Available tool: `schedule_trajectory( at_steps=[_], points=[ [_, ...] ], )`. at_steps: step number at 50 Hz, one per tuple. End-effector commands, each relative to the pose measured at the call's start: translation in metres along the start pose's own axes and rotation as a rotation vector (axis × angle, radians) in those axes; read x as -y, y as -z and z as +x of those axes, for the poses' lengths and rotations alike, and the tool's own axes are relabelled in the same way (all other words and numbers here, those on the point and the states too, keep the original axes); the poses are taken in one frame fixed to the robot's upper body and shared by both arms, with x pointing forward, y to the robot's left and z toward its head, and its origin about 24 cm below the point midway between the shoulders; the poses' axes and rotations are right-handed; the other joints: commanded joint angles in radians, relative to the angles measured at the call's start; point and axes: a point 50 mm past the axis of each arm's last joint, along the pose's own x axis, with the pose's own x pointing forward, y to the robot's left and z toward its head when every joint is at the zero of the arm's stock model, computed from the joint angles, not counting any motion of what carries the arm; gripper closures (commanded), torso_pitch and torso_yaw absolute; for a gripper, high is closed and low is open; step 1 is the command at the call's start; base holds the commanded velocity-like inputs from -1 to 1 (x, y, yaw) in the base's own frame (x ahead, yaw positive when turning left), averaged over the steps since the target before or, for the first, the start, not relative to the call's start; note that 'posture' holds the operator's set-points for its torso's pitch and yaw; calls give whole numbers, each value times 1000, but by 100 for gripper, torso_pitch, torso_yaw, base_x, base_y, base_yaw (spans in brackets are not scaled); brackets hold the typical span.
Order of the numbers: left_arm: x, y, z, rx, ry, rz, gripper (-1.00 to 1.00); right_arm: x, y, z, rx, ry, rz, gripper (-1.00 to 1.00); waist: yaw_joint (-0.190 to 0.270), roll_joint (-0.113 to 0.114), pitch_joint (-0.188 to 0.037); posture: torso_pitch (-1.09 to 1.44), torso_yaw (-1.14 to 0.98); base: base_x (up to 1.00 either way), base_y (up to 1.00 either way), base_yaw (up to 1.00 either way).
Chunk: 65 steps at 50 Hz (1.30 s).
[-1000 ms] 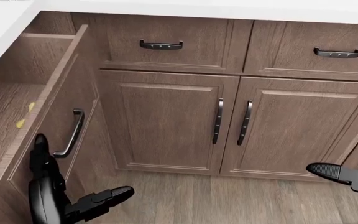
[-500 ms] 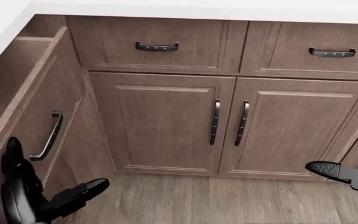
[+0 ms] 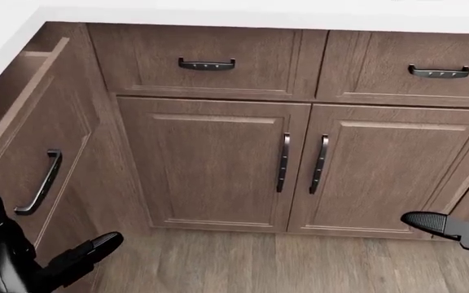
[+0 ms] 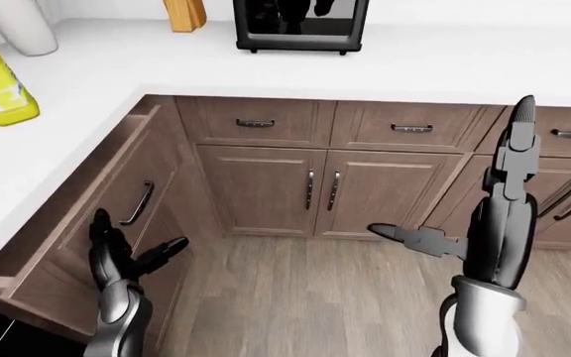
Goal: Close the right drawer.
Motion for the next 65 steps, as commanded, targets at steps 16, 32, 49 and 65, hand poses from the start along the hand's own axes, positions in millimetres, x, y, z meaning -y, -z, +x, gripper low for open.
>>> schedule_trajectory(
  at_steps=[16, 32, 49, 65],
  points=[
    [-24, -9, 16, 41, -143, -40, -100, 3, -12, 3, 74, 19, -1, -100, 7, -2, -9, 0, 0, 0, 0, 0],
    [-37, -10, 24, 44, -197, -56, -100, 3, -13, 2, 75, 18, -2, -100, 3, 1, -9, 0, 0, 0, 0, 0],
    [-54, -8, 35, 45, -259, -72, -100, 3, -13, 3, 73, 17, -4, -100, 1, 5, -10, 0, 0, 0, 0, 0],
    [-74, -11, 45, 63, -333, -80, -100, 3, -13, 3, 76, 18, -5, -100, -3, 9, -10, 0, 0, 0, 0, 0]
  ],
)
